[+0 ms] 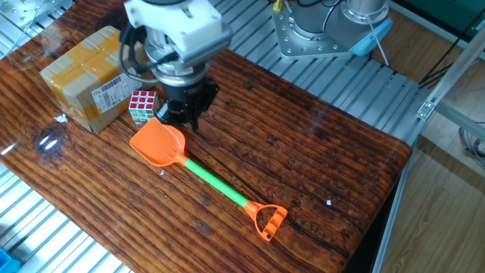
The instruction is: Use a shovel to scoop up an object
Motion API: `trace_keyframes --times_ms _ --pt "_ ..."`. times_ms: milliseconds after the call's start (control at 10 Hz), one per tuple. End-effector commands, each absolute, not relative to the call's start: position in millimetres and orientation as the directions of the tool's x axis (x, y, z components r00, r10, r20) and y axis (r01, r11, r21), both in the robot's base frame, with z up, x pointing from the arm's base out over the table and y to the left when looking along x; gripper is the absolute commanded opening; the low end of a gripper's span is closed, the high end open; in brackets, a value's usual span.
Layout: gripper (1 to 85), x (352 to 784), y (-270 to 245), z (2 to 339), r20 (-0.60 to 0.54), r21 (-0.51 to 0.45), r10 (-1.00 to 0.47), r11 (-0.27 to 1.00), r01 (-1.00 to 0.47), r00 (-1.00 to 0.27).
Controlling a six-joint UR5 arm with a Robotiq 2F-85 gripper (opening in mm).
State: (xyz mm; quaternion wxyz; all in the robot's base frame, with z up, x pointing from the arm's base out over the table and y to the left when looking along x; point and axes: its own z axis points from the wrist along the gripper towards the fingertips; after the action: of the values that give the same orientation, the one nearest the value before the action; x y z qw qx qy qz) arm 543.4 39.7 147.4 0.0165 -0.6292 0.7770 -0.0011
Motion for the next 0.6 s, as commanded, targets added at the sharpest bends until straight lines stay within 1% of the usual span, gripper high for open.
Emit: trace_keyframes --times_ms 0,500 --pt "56.0 538.7 48.9 131.7 -0.037 -0.021 -0.98 0.195 -0.981 -0.194" --pt "56.0 531.6 46.6 121.9 -0.032 -0.023 -0.984 0.175 -0.984 -0.175"
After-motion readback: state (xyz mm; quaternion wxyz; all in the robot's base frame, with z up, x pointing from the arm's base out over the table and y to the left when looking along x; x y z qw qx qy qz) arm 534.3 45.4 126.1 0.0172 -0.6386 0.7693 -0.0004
